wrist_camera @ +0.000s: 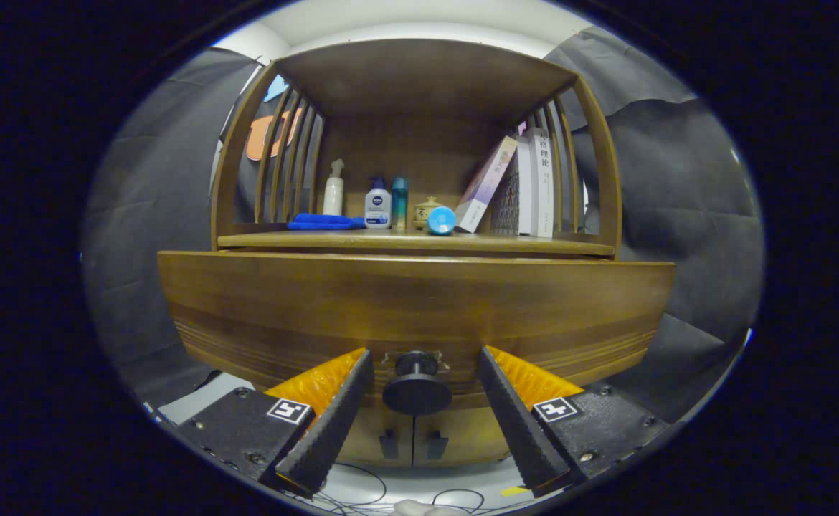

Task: Pull open the drawer, take out the items inside it, and place them on the countertop above the cabinet.

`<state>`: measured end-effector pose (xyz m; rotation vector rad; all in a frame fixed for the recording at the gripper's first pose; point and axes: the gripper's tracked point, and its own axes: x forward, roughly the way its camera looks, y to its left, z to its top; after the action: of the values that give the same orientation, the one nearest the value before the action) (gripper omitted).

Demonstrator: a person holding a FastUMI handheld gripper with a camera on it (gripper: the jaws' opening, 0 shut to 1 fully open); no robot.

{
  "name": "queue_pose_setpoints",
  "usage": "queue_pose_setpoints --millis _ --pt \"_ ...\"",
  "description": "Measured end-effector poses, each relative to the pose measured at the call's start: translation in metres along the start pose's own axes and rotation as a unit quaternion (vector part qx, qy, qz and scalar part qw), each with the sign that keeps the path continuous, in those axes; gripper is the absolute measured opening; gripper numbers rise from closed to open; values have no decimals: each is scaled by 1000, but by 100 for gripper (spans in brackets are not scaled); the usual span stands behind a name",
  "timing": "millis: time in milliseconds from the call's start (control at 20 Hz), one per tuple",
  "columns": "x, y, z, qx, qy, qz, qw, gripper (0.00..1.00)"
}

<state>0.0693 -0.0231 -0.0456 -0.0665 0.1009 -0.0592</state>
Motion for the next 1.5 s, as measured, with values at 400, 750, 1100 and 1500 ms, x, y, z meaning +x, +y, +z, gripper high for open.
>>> queue_pose_setpoints --millis 400,750,1100,1500 --pt "17 -1 3 0 0 1 1000 98" --pt "26 -1 4 -4 -2 2 1000 98" --pt "43 -1 8 -1 7 4 1000 98" --pt "68 -2 13 1 20 6 1000 98"
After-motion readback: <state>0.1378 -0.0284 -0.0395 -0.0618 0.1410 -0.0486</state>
